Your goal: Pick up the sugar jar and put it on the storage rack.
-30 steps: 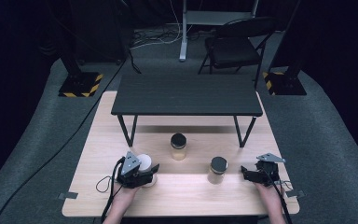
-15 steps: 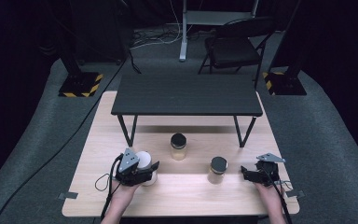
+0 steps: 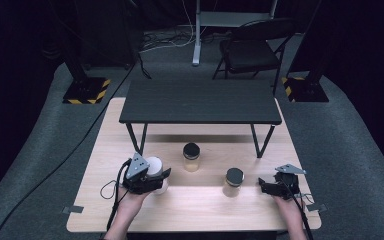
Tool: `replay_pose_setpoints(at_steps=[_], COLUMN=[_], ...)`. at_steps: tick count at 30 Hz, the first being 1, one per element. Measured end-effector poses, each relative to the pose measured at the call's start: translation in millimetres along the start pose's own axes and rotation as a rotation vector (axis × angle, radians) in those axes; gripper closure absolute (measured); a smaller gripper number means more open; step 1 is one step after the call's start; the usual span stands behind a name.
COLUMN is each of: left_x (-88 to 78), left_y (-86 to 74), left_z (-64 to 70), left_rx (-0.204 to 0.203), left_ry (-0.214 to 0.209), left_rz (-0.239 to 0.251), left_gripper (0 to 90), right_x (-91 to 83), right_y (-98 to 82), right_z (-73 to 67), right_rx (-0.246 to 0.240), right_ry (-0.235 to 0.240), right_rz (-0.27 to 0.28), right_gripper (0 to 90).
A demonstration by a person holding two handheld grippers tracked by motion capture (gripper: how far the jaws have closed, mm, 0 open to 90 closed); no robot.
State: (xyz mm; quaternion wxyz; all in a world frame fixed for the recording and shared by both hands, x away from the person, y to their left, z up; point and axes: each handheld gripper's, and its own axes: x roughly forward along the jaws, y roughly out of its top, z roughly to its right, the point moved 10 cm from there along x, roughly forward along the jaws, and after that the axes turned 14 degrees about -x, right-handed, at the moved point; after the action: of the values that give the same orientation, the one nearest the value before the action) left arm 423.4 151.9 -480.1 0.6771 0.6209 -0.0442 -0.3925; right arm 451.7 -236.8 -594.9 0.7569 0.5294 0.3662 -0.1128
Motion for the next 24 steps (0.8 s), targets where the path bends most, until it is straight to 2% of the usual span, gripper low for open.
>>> replay_pose_setpoints(at_steps=[10, 20, 24], left_x=[-1.5, -1.4, -2.1], left_y=[16.5, 36.3, 49.6], left_z=[2.6, 6.5, 9.4], left_rx=[0.01, 0.041, 0.044], left_ry=[-0.002, -0.005, -0.014], left_rz=[0.006, -0.003, -0.001], left_gripper=[36.3, 36.3, 36.2], right_x=[0.1, 0.1, 0.1], right_y=[0.1, 0.1, 0.1], right_z=[0.0, 0.1, 0.1], right_rx=[-0.001, -0.001, -0.001], right_ry=[0.001, 0.001, 0.002], right_rz=[0.0, 0.001, 0.001], right_gripper=[11.7, 11.7, 11.7])
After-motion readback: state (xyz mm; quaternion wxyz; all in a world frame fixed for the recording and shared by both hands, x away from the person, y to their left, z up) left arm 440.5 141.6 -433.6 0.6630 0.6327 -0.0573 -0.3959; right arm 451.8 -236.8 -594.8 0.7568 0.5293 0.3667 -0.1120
